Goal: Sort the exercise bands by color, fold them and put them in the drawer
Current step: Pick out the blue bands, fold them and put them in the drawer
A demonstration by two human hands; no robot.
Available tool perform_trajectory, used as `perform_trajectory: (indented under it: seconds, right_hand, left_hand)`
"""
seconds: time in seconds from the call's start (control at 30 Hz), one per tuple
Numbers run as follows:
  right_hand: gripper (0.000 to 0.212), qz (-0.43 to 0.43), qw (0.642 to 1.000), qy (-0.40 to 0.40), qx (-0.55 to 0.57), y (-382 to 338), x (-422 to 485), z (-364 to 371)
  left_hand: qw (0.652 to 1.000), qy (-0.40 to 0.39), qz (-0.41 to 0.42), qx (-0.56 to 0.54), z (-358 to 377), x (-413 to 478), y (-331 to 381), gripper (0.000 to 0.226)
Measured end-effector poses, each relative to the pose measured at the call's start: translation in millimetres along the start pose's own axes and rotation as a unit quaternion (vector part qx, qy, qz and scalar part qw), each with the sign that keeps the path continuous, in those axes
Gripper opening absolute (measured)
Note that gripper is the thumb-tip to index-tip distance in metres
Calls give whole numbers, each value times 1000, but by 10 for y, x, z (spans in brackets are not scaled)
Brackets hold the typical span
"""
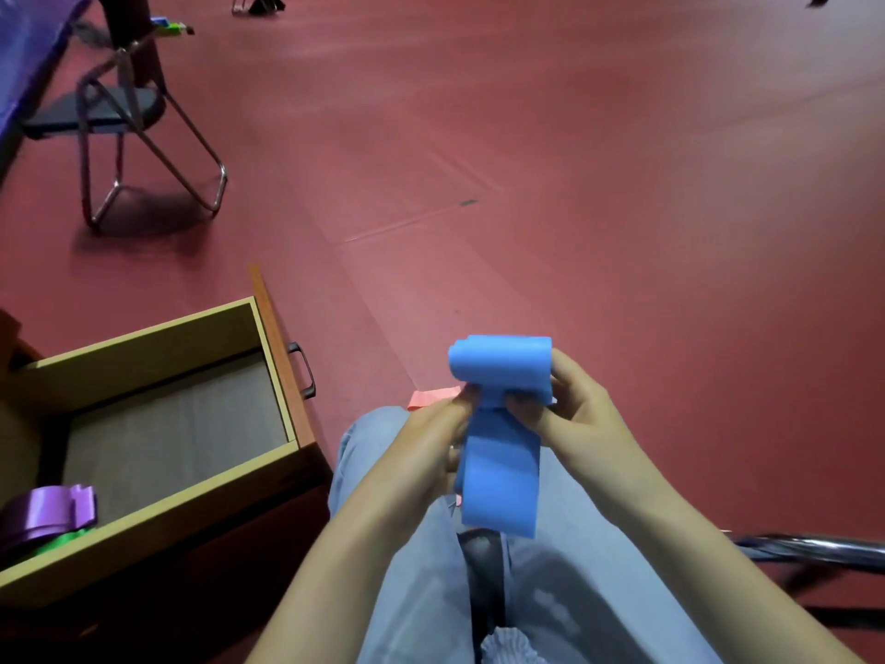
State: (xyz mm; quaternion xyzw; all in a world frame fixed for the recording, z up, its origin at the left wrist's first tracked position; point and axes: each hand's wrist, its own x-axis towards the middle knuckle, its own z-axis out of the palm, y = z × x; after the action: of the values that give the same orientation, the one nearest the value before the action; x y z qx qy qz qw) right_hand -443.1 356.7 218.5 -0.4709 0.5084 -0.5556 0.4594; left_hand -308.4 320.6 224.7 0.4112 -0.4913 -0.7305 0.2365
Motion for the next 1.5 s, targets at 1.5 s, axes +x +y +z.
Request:
perform_trajectory:
  seconds: [1.5]
  right_hand:
    - [16, 272, 942, -194, 26, 906, 1240, 1924]
  left_hand:
    - [934, 351, 66, 5, -2342, -55, -433, 7]
